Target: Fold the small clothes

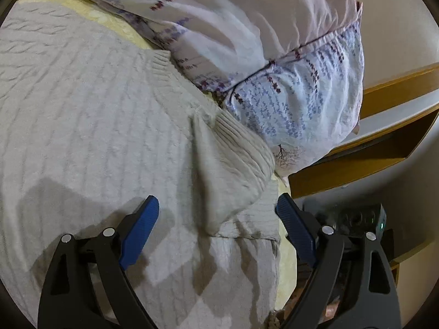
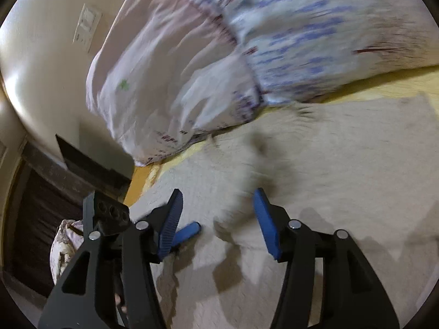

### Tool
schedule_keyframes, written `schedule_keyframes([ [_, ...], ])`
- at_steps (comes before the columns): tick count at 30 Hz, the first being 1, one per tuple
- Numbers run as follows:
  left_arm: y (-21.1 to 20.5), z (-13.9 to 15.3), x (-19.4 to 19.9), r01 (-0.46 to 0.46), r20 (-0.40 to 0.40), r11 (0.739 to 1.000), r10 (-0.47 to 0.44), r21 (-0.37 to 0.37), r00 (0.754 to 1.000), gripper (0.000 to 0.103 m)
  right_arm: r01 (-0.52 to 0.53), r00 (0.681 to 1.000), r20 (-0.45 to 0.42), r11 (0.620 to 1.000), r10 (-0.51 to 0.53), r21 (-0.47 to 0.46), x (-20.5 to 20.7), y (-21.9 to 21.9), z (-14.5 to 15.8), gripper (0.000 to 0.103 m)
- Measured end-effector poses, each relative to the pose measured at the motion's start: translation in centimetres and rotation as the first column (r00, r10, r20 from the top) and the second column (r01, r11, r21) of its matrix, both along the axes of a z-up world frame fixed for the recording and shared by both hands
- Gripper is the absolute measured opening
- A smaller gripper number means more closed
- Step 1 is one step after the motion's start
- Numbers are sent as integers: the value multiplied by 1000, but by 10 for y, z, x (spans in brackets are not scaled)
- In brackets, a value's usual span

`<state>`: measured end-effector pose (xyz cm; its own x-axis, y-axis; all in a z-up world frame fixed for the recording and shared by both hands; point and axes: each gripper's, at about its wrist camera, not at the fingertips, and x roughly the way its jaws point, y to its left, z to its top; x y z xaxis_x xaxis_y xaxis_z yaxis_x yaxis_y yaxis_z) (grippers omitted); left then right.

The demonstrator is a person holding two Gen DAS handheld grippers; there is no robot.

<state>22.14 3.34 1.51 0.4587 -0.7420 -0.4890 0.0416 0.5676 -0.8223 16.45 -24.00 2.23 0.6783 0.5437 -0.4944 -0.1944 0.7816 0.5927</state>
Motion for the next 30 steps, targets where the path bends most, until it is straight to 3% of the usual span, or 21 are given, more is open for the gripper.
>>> schedule_keyframes([
  [4,-10,0,25,17,-32,999,-16,35,999,83,93,996,3,996,-93,2,-22,-28,-2,58],
  [7,-14,-9,46,9,-100,1000,-6,28,995,77,144,990,-14,990,-143,13,-37,-49,-10,60],
  [9,-16,-8,52,11,-98,1000,-9,21,995,73,168,986,-25,985,-167,26,-46,-61,-15,60],
  [11,-19,-12,58,16,-116,999,-19,-30,993,63,187,982,-29,982,-186,32,-49,-68,-19,61],
  [14,-18,-23,61,-21,-158,994,5,-103,987,55,205,978,-36,978,-204,47,-53,-77,-24,62],
  [18,-6,-32,58,-82,-169,970,43,-230,985,54,202,979,-37,978,-200,51,-55,-79,-26,63],
  [19,-2,-36,57,-116,-174,949,67,-293,982,54,199,980,-39,979,-197,53,-54,-78,-27,63],
  [21,2,-41,55,-135,-182,928,74,-348,980,54,192,981,-43,980,-190,58,-52,-78,-29,63],
  [27,5,-44,49,-171,-183,910,107,-379,977,50,174,984,-55,983,-171,59,-50,-71,-33,64],
  [30,8,-54,46,-203,-203,879,124,-431,971,36,172,984,-55,984,-169,55,-50,-70,-34,64],
])
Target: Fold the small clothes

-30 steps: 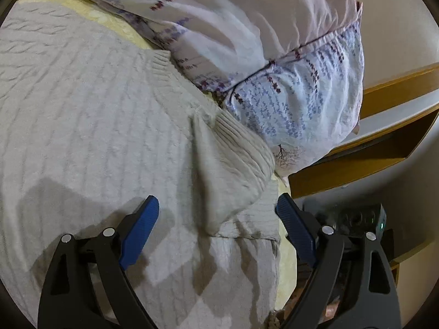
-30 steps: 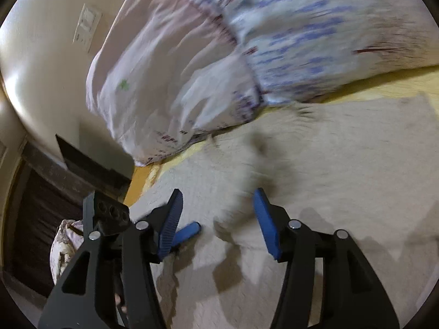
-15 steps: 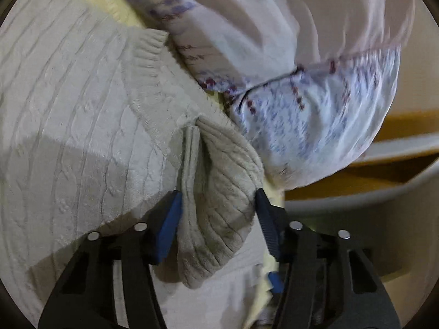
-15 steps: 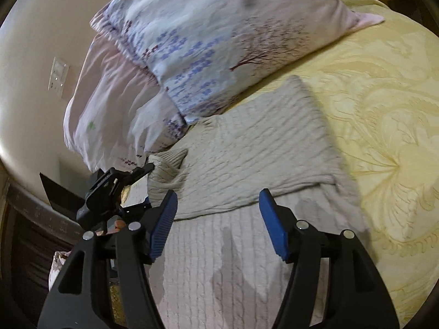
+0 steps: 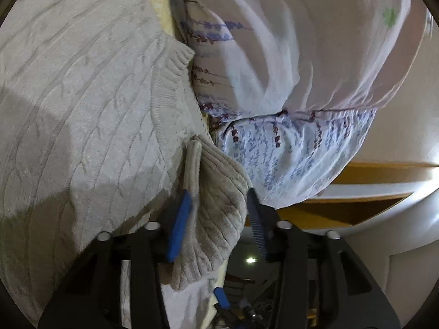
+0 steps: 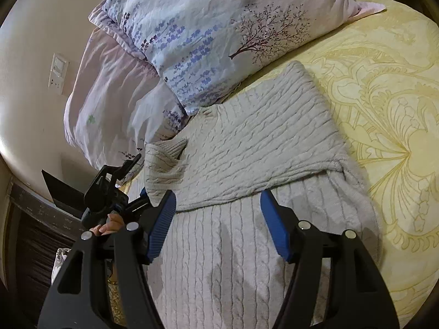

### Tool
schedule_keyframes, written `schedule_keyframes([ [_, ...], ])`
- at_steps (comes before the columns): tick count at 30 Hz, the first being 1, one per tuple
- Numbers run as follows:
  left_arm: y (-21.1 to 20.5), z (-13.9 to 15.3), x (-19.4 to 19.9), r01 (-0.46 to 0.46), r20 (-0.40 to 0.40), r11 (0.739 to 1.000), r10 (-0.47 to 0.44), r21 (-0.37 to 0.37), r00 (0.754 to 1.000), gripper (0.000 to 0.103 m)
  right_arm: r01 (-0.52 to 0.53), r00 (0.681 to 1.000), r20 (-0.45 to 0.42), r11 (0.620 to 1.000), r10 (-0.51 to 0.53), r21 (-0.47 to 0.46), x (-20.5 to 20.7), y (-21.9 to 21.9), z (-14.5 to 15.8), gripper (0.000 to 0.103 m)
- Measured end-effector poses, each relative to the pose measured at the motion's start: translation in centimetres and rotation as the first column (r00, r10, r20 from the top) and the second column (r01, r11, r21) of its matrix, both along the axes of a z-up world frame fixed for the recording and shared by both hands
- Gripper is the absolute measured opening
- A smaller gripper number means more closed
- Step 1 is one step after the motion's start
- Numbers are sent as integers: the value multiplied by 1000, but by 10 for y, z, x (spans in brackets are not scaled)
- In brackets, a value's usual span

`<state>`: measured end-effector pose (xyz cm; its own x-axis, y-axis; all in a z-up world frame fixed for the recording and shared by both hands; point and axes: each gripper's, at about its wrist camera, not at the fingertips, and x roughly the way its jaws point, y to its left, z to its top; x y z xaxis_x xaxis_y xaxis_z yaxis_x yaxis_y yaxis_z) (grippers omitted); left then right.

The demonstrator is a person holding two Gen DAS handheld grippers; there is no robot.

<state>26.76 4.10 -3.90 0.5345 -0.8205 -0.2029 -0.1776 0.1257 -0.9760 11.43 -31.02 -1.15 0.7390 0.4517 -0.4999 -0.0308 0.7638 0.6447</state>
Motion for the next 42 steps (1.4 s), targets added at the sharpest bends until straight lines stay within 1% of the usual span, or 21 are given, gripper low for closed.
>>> schedule_keyframes([
  [3,-2,-7,1,-2,-15,1000,2,-26,1000,26,1,1000,-5,1000,-1,4,0,-1,-1,64],
  [5,-5,-13,0,-8,-38,1000,7,-29,999,16,0,1000,-5,1000,0,5,0,-1,-1,64],
  [6,-5,-15,-1,-15,-44,999,13,-36,999,14,-1,1000,-5,1000,1,4,0,-1,-1,64],
  [9,-6,-11,-2,-15,-53,999,17,41,998,12,-5,1000,-2,1000,5,0,1,1,0,64],
  [12,-13,-2,0,13,-59,986,-3,164,998,12,-11,1000,3,1000,11,-14,-1,3,2,64],
  [13,-16,3,1,30,-57,974,-18,222,998,12,-12,1000,6,1000,12,-17,-2,4,3,64],
  [15,-18,10,2,48,-54,955,-34,292,998,12,-10,1000,15,1000,11,-27,-4,3,7,64],
  [19,-29,17,10,115,-72,914,-94,390,993,12,4,1000,4,999,-4,-33,-7,1,8,66],
  [21,-35,20,14,137,-66,903,-120,407,991,12,31,998,-47,999,-31,-11,-9,-2,4,66],
  [23,-37,20,17,141,-58,903,-129,405,990,12,66,995,-83,997,-63,34,-13,-9,-2,66],
  [25,-38,19,18,140,-38,902,-136,408,990,11,96,991,-97,993,-90,69,-15,-15,-7,66],
  [26,-41,20,19,137,-27,901,-139,411,990,7,113,989,-105,991,-105,74,-14,-17,-9,66],
  [27,-42,20,20,136,-22,901,-139,412,990,7,131,986,-119,988,-120,85,-11,-20,-13,66],
  [31,-43,20,20,110,22,912,-129,396,991,6,173,980,-127,969,-152,175,3,-28,-28,64],
  [33,-34,25,15,85,46,918,-112,388,993,5,210,975,-112,963,-193,171,11,-32,-31,55],
  [34,-30,30,13,65,66,921,-98,384,993,5,219,973,-107,961,-203,167,14,-33,-31,48],
  [35,-24,35,10,43,88,922,-83,386,993,5,230,971,-105,959,-215,165,16,-35,-32,36],
  [36,-20,41,6,23,107,921,-69,388,992,5,237,969,-104,957,-222,165,18,-37,-34,31],
  [37,-15,47,2,3,126,919,-58,394,990,5,242,968,-102,956,-227,165,19,-38,-34,20],
  [38,-10,53,-3,-16,145,917,-46,399,988,5,251,967,-97,954,-237,166,18,-40,-36,15],
  [42,9,65,-30,-81,186,902,1,424,983,5,262,965,-62,952,-256,160,9,-41,-35,8],
])
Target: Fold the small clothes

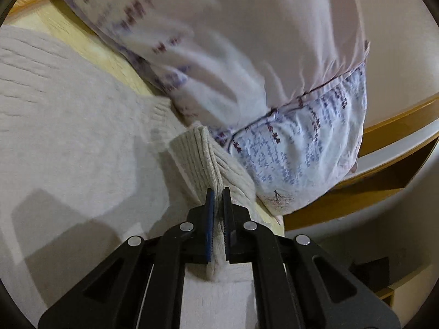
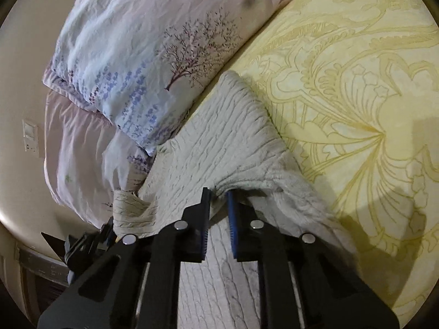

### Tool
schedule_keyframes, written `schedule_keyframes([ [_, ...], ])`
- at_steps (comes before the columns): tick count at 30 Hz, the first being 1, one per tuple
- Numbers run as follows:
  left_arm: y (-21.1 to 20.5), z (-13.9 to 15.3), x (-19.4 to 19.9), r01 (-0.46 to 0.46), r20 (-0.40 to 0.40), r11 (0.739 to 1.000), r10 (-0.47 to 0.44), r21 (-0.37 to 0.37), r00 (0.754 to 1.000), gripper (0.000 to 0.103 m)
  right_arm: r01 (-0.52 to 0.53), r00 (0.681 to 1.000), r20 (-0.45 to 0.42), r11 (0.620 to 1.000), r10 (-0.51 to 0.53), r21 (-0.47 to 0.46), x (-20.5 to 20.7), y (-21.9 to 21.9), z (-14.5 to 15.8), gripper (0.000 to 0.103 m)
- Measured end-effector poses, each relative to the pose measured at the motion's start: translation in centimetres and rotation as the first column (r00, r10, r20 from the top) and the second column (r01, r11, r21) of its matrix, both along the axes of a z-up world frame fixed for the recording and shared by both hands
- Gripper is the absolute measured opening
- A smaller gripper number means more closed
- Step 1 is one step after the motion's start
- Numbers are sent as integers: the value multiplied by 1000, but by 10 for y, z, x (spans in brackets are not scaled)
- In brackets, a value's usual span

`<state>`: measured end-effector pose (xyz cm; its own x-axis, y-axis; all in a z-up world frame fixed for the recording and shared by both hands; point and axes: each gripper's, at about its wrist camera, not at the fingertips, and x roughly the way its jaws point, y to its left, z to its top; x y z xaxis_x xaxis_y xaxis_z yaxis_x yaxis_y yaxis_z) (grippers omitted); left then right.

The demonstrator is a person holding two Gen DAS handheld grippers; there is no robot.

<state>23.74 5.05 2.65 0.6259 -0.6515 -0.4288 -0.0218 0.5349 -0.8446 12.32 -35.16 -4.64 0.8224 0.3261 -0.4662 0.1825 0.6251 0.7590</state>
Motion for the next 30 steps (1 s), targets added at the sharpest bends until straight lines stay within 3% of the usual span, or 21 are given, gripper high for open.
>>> schedule_keyframes([
  [5,11,-12,-24,-73,-29,991,77,109,997,5,32,999,-4,999,-32,-26,-6,3,0,5],
  [13,18,-31,-49,-130,-72,975,145,179,987,5,89,996,-17,995,-90,-48,-17,8,-5,2],
  [15,19,-36,-54,-147,-81,974,163,172,983,5,88,996,-22,996,-89,-34,-16,7,-7,3],
  [18,22,-42,-51,-149,-98,980,162,135,982,5,106,994,-28,994,-106,9,-16,0,-10,15],
  [19,24,-43,-48,-148,-110,983,160,112,981,5,108,994,-25,994,-108,24,-17,-2,-11,24],
  [23,33,-47,-42,-161,-149,986,167,48,975,8,113,994,-6,992,-112,60,-15,-6,-10,30],
  [26,43,-51,-37,-183,-180,983,179,-6,967,13,115,993,-2,989,-115,91,-12,-9,-12,31],
  [28,48,-50,-33,-203,-178,979,199,1,964,15,125,992,-2,987,-125,99,-10,-11,-12,30],
  [30,49,-47,-26,-205,-161,979,205,18,965,15,132,991,-16,987,-131,88,-5,-12,-13,19],
])
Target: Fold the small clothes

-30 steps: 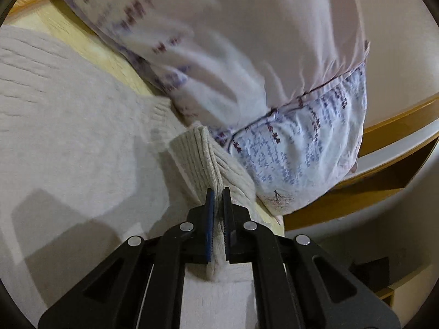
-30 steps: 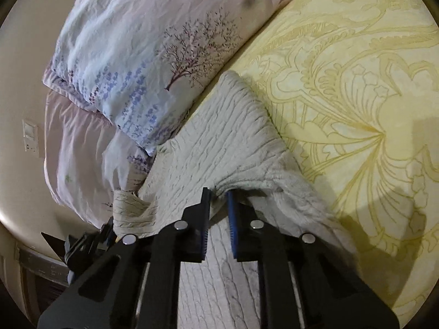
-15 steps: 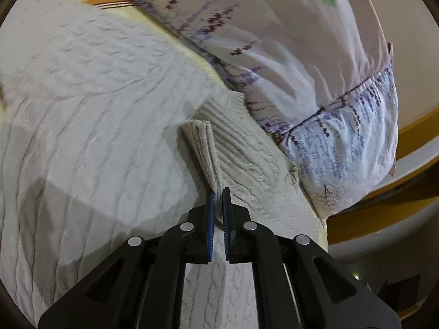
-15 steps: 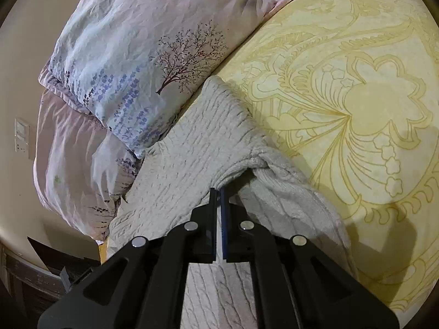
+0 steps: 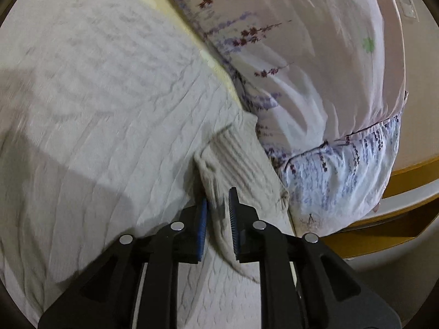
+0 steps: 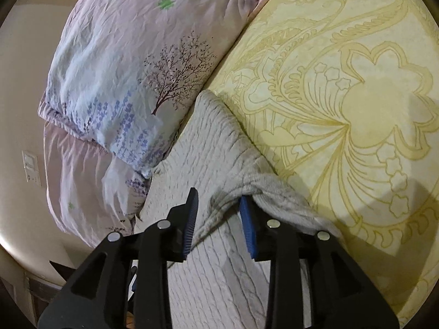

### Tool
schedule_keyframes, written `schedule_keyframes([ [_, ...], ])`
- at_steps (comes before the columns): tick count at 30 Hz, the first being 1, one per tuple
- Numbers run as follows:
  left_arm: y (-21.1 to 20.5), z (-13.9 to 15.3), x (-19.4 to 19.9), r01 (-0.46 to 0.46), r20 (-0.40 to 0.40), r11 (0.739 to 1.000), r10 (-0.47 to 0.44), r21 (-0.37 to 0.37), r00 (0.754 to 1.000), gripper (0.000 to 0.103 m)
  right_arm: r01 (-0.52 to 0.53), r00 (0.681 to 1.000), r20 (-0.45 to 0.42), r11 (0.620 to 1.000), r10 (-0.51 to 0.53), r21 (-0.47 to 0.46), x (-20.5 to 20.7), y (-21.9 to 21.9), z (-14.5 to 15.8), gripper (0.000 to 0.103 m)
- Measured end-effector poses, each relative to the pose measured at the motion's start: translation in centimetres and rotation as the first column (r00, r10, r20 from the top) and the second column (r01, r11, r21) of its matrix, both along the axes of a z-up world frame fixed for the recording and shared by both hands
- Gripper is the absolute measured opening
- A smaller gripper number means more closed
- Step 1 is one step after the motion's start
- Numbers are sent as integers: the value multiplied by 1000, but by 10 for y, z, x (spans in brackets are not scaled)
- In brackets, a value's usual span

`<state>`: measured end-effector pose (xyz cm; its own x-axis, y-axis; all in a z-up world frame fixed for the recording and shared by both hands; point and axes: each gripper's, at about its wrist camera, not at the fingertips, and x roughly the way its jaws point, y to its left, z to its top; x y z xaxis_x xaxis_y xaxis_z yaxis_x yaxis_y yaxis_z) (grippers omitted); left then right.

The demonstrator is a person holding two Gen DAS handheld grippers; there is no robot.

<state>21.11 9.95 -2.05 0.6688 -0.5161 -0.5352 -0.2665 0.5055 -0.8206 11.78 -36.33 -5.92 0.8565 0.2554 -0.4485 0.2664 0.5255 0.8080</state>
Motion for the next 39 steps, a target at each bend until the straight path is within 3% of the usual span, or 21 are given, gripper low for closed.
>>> schedule_keyframes([
  [1,-1,3,4,9,13,1000,-9,18,1000,13,-7,1000,-3,1000,7,8,3,0,-1,8],
  [3,-2,11,8,30,41,998,-32,56,999,8,-12,1000,28,1000,11,26,0,2,3,8],
  [7,6,36,2,30,125,991,-46,130,991,7,-35,996,83,997,41,-74,-8,17,20,7],
  [12,17,21,5,18,49,982,-27,189,998,7,-32,998,-50,995,27,-96,3,21,-1,7],
  [15,13,8,4,27,4,975,-29,222,1000,7,-28,998,-65,987,18,-159,2,27,2,7],
  [18,7,13,0,37,1,961,-38,275,999,8,-27,996,-85,978,9,-205,-4,32,9,18],
  [19,6,15,-2,38,-4,959,-39,281,999,9,-18,996,-86,975,-1,-222,-8,33,12,27],
  [20,7,15,-4,40,-4,959,-40,279,999,9,9,996,-85,965,-33,-261,-15,36,17,39],
  [22,11,19,-16,43,8,960,-47,275,999,13,61,995,-53,941,-83,-333,-31,40,29,48],
  [24,25,28,-30,41,31,962,-51,272,998,26,105,992,-25,909,-125,-404,-40,45,41,52],
  [26,42,35,-42,24,50,961,-39,274,998,53,87,996,10,869,-93,-487,-37,58,57,55],
  [30,89,50,-69,-39,80,954,16,298,997,54,-154,988,-86,821,127,-550,3,95,65,56],
  [32,121,54,-84,-89,73,949,70,303,995,54,-254,967,-156,756,200,-604,26,121,62,56],
  [34,157,52,-101,-155,51,939,146,306,988,54,-306,952,-208,714,225,-629,41,138,57,60],
  [36,184,48,-115,-208,28,933,209,295,977,54,-364,931,-267,696,250,-619,54,149,46,64],
  [39,226,37,-131,-285,-13,917,300,279,954,54,-361,932,-264,670,248,-648,52,159,43,77],
])
